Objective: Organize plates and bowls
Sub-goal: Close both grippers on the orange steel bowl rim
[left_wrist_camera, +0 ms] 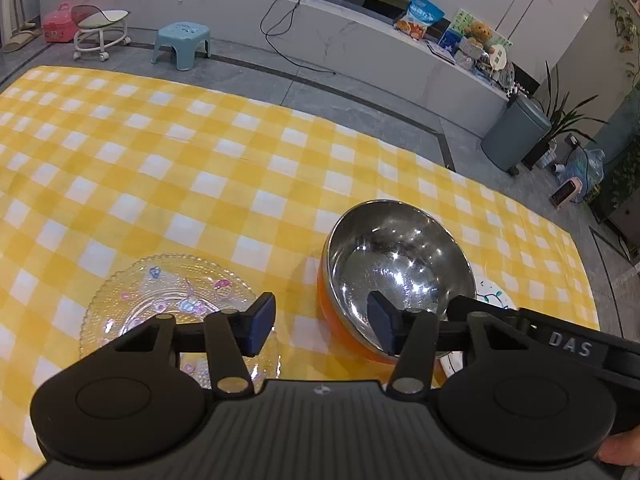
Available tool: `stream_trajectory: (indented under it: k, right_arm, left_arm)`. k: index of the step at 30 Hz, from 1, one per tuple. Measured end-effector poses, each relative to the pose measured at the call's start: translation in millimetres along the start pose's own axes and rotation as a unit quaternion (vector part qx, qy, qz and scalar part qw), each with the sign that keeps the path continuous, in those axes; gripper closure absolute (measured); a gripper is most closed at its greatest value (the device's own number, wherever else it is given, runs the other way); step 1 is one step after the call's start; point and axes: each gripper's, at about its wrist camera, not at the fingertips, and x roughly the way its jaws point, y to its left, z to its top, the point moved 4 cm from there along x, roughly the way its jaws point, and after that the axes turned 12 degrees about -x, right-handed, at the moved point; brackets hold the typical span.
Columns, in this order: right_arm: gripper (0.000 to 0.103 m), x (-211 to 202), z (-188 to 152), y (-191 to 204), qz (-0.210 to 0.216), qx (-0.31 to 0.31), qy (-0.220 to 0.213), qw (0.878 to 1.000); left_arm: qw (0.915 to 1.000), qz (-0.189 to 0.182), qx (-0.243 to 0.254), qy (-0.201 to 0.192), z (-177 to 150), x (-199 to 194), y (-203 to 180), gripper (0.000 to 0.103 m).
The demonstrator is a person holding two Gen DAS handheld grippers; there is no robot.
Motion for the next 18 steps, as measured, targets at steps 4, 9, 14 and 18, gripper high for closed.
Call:
stream_trajectory:
  k: [4, 9, 14, 18]
  right_arm:
    - [0.055, 11.5, -0.1, 0.6, -0.004, -0.003, 0.01, 1.0]
    - [0.072, 17.8, -2.5, 5.2, -0.011, -0.013, 0.021, 1.0]
    - [0.079, 24.3, -4.0, 7.0, -0.028, -0.02, 0.024, 0.999]
    - [0.083, 23.2, -2.8, 7.3, -0.037, -0.01, 0.02, 0.999]
  left_arm:
    - [0.9998, 0.001, -0.018, 0.0, 1.0, 5.0, 1.5, 0.054]
    - [0.9985, -0.03, -0.036, 0.029, -4.0, 16.0, 3.1, 0.074]
    - [0.9986, -0.035, -0.031, 0.024, -7.7, 18.6, -0.3, 0.08]
    - [0.9988, -0.027, -0.039, 0.015, -10.1, 17.4, -1.4, 0.082]
